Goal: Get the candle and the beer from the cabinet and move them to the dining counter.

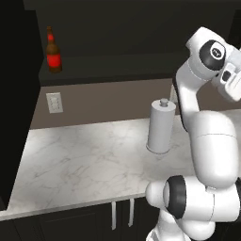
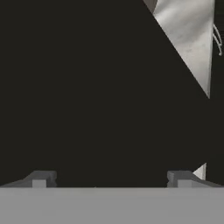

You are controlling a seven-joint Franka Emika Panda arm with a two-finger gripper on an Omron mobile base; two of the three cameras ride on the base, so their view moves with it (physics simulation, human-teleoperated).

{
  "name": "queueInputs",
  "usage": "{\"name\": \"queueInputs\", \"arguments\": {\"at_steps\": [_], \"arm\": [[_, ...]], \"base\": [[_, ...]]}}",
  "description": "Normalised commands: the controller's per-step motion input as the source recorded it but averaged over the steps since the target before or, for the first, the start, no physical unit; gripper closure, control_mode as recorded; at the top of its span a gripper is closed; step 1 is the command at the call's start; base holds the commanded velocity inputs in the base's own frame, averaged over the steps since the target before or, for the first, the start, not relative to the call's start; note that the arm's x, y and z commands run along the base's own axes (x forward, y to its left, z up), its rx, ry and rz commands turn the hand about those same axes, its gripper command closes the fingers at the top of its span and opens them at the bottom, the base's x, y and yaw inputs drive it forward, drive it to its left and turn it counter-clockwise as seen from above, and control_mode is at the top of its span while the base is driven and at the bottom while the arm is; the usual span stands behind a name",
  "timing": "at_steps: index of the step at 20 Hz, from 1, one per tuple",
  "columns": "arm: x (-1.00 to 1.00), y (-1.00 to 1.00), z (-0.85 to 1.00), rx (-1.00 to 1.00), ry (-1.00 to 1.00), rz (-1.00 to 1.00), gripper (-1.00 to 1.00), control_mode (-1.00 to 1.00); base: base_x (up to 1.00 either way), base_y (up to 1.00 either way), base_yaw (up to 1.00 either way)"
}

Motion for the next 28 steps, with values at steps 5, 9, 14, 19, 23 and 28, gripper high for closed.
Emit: {"name": "queueInputs", "arguments": {"at_steps": [5, 9, 14, 19, 23, 28], "arm": [[-0.32, -0.38, -0.13, 0.0, -0.18, -0.12, -1.0, -1.0], [-0.16, -0.52, -0.07, 0.0, -0.13, -0.1, -1.0, -1.0], [-0.16, -0.65, -0.05, 0.0, -0.07, -0.08, -1.0, -1.0], [-0.09, -0.67, -0.02, 0.0, -0.05, -0.02, -1.0, -1.0], [-0.03, -0.64, -0.02, 0.0, -0.01, 0.0, -1.0, -1.0], [0.0, -0.43, -0.06, 0.0, -0.02, 0.0, -1.0, -1.0]], "base": [[0.0, 0.0, 0.0], [0.0, 0.0, 0.0], [0.0, 0.0, 0.0], [0.0, 0.0, 0.0], [0.0, 0.0, 0.0], [0.0, 0.0, 0.0]]}}
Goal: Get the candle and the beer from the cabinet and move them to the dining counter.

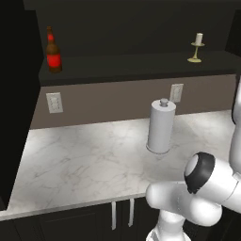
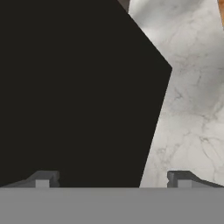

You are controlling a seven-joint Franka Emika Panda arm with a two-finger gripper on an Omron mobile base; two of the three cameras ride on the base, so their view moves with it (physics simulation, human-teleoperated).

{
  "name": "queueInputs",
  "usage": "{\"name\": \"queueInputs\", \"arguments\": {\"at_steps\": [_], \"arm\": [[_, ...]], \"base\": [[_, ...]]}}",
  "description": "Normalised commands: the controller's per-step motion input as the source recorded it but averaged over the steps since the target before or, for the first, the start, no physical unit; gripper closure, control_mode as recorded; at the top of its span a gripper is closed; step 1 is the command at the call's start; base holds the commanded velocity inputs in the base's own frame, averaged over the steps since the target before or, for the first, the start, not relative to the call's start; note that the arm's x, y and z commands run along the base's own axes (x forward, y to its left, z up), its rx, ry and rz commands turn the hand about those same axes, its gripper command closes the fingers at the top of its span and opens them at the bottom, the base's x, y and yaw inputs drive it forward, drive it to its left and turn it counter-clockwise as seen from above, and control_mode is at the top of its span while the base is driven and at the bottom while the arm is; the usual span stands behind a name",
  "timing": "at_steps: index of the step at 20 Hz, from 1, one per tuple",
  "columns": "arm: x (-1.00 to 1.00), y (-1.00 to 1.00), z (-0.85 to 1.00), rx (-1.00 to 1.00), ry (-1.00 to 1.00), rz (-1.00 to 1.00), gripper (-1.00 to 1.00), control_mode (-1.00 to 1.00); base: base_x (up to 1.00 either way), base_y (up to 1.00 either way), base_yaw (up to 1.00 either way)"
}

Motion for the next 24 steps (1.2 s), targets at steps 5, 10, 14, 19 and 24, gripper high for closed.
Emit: {"name": "queueInputs", "arguments": {"at_steps": [5, 10, 14, 19, 24], "arm": [[0.0, -0.08, -0.13, 0.0, -0.07, 0.07, -1.0, -1.0], [0.0, 0.36, -0.11, 0.0, -0.06, 0.13, -1.0, -1.0], [0.0, 0.58, -0.03, 0.0, 0.0, 0.19, -1.0, -1.0], [-0.08, 0.65, 0.0, 0.0, 0.11, 0.32, -1.0, -1.0], [-0.15, 0.62, 0.01, -0.01, 0.2, 0.39, -1.0, -1.0]], "base": [[0.0, 0.0, 0.0], [0.0, 0.0, 0.0], [0.0, 0.0, 0.0], [0.0, 0.0, 0.0], [0.0, 0.0, 0.0]]}}
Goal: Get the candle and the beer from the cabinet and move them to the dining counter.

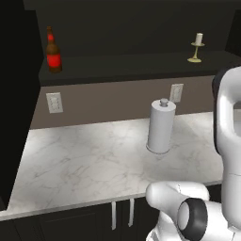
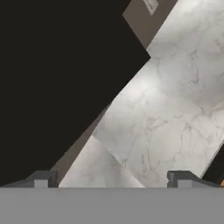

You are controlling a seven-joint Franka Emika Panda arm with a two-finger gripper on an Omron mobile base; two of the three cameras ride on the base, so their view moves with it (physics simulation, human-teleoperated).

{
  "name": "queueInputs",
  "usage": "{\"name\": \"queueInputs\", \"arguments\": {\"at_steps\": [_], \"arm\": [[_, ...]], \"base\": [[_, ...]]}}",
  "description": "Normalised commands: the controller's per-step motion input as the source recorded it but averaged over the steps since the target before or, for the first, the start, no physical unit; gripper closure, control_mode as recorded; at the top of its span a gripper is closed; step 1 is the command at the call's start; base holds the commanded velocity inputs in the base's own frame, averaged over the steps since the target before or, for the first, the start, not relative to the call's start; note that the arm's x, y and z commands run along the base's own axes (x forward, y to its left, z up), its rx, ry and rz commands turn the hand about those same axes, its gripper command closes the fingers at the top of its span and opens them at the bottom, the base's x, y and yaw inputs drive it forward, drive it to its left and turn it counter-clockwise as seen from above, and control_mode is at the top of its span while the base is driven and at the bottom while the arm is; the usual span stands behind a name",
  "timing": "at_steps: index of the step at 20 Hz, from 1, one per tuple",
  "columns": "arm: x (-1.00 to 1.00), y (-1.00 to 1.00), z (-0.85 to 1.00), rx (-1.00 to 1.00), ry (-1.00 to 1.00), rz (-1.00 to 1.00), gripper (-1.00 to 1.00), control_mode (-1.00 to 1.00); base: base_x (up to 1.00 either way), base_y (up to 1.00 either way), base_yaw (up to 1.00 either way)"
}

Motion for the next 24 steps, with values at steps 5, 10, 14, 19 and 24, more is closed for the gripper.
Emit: {"name": "queueInputs", "arguments": {"at_steps": [5, 10, 14, 19, 24], "arm": [[-0.13, 0.56, 0.11, -0.09, 0.25, 0.44, -1.0, -1.0], [-0.05, 0.51, 0.16, -0.09, 0.18, 0.48, -1.0, -1.0], [0.0, 0.35, 0.17, -0.03, 0.14, 0.54, -1.0, -1.0], [0.03, 0.27, 0.22, 0.0, 0.2, 0.51, -1.0, -1.0], [0.12, 0.26, 0.21, -0.04, 0.07, 0.37, -1.0, -1.0]], "base": [[0.0, 0.0, 0.0], [0.0, 0.0, 0.0], [0.0, 0.0, 0.0], [0.0, 0.0, 0.0], [0.0, 0.0, 0.0]]}}
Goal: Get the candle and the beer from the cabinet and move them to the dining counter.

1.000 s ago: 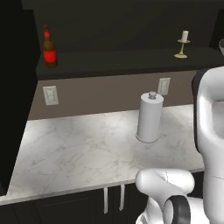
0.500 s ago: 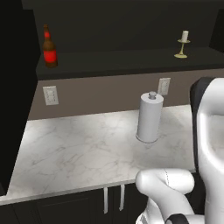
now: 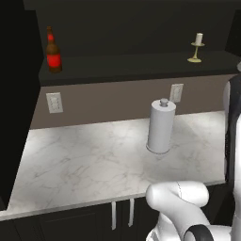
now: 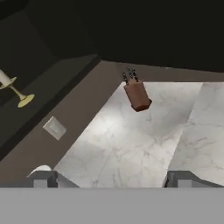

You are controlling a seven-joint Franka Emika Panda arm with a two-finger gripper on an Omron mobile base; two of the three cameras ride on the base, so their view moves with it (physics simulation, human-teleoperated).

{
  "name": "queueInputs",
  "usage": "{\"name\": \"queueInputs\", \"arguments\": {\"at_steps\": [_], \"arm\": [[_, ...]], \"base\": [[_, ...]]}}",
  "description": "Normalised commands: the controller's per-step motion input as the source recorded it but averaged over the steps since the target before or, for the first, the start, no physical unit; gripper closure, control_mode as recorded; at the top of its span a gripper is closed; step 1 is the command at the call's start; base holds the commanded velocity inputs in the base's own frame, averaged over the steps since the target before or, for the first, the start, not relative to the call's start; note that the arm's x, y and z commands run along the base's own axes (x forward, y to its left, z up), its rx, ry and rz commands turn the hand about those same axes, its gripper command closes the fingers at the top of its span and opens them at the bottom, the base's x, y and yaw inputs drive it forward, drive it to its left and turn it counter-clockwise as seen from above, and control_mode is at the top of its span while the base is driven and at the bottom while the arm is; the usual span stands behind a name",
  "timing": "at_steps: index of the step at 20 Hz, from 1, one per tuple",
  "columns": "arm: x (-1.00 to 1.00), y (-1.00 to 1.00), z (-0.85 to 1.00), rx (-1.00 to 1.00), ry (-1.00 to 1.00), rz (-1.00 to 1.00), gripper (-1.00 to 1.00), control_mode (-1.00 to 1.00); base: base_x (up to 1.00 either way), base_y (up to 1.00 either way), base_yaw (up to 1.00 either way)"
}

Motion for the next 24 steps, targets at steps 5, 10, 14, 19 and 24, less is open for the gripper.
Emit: {"name": "queueInputs", "arguments": {"at_steps": [5, 10, 14, 19, 24], "arm": [[0.29, 0.24, 0.13, -0.08, 0.0, 0.22, -1.0, -1.0], [0.49, 0.2, 0.02, -0.05, -0.03, 0.2, -1.0, -1.0], [0.56, 0.1, 0.0, -0.04, -0.08, 0.21, -1.0, -1.0], [0.6, 0.02, 0.0, -0.07, -0.08, 0.19, -1.0, -1.0], [0.52, 0.0, 0.0, -0.17, -0.04, 0.07, -1.0, -1.0]], "base": [[0.0, 0.0, 0.0], [0.0, 0.0, 0.0], [0.0, 0.0, 0.0], [0.0, 0.0, 0.0], [0.0, 0.0, 0.0]]}}
